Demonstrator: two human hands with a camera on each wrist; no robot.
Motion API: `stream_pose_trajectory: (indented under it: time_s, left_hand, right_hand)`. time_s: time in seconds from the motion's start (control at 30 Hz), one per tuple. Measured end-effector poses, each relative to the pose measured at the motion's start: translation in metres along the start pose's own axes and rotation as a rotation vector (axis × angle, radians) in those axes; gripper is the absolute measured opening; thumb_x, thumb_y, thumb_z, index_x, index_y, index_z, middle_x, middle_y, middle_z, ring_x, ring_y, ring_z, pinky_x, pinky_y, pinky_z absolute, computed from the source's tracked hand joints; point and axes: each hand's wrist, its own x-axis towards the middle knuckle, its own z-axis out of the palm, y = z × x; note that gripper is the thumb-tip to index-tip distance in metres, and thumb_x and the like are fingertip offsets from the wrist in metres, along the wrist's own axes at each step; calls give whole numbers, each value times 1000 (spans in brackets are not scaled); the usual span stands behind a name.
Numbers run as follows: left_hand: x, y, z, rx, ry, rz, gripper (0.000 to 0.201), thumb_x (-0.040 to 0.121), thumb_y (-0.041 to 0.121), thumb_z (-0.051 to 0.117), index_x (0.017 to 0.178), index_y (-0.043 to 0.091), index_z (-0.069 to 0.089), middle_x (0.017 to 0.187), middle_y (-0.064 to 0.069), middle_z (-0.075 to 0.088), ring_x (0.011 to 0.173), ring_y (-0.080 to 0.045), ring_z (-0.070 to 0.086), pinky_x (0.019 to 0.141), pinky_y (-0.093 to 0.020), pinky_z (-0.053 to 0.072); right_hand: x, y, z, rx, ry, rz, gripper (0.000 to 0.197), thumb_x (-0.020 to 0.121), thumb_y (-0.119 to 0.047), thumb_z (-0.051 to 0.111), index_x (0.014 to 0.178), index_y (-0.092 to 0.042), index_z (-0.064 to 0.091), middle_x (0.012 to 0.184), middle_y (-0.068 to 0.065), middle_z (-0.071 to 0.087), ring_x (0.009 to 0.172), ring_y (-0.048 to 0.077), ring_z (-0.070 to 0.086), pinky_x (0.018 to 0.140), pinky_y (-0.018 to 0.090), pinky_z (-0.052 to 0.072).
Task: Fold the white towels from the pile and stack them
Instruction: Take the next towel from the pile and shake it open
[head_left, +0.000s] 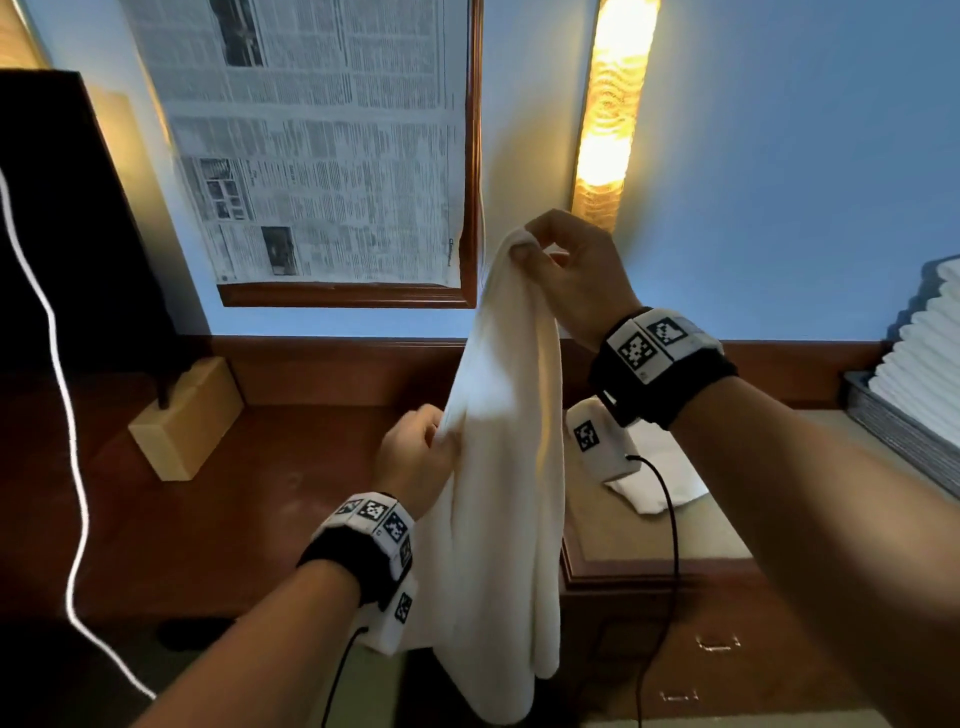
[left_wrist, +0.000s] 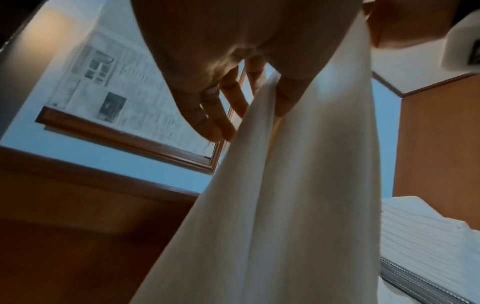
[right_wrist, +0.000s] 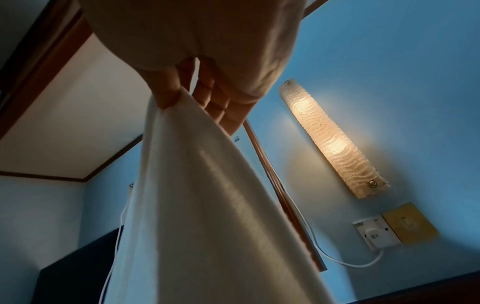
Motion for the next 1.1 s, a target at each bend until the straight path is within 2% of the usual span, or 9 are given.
stream_pose_trajectory:
  time_s: [0.17, 0.3, 0.4, 0.5, 0.57, 0.8, 0.9, 1.0, 1.1]
  left_hand:
    - [-8, -11, 19, 136, -48, -84, 27, 80, 33, 43, 77, 11, 58, 83, -18, 67, 79, -42, 57, 62, -34, 28]
    - [7, 5, -1, 71, 25, -104, 38, 77, 37, 38, 81, 7, 60, 94, -21, 67, 91, -41, 59, 67, -36, 34]
    - [24, 28, -16, 80, -57, -88, 31, 75, 37, 37, 77, 13, 57, 90, -11, 66, 92, -36, 60, 74, -38, 45]
    - [37, 53, -22, 94, -106, -19, 22, 83, 32, 44, 73, 18, 58, 83, -5, 66, 86, -33, 60, 72, -37, 45]
    - [43, 65, -24, 113, -82, 33, 18, 88, 23, 52, 72, 19, 58, 77, 1, 63, 83, -29, 60, 70, -35, 44]
    - [28, 35, -55, 358, 67, 125, 15, 89, 36, 54, 94, 23, 55, 95, -1, 62, 92, -30, 58, 77, -41, 49]
    - [14, -5, -65, 525, 96, -12, 17, 90, 29, 53, 103, 18, 50, 104, -5, 57, 95, -34, 58, 78, -41, 49]
    - [1, -51, -74, 451, 181, -167, 8, 90, 16, 53, 96, 17, 48, 89, 0, 53, 89, -35, 59, 74, -39, 46]
    - [-5, -86, -94, 476, 179, -294, 7, 91, 17, 54, 87, 18, 49, 78, 2, 47, 83, -32, 56, 70, -37, 41]
  right_hand:
    - [-1, 13, -20, 48, 70, 17, 8, 96, -21, 59, 92, -22, 66, 82, -17, 60, 85, 6, 57, 87, 34, 50]
    - [-11, 35, -26, -11, 47, 84, 7, 96, -23, 61, 90, -22, 65, 87, -9, 62, 88, 13, 58, 85, 30, 49]
    - [-27, 48, -13, -100, -217, 86, 5, 89, -23, 70, 90, -18, 70, 100, 0, 64, 96, 19, 61, 89, 38, 50]
    - [-55, 47, 13, -204, -644, 12, 6, 87, -18, 73, 92, -15, 75, 117, -1, 62, 108, 12, 57, 93, 26, 43]
    - [-71, 51, 34, -218, -713, -62, 12, 87, -21, 73, 89, -10, 77, 106, 5, 66, 102, 18, 59, 90, 30, 45]
    - [-44, 27, 68, -297, -388, 2, 11, 90, -16, 65, 91, -8, 73, 95, 2, 64, 87, 15, 56, 78, 22, 34]
    - [-21, 3, 76, -233, -225, -63, 10, 90, -13, 64, 90, -8, 73, 85, -9, 63, 81, 2, 56, 78, 17, 38]
    - [4, -15, 78, -185, -95, -72, 16, 89, -23, 61, 89, -17, 75, 86, 1, 67, 80, 15, 57, 82, 33, 47]
    - [24, -26, 71, -204, -20, -27, 18, 92, -24, 59, 85, -16, 74, 80, 2, 65, 70, 10, 55, 75, 31, 47]
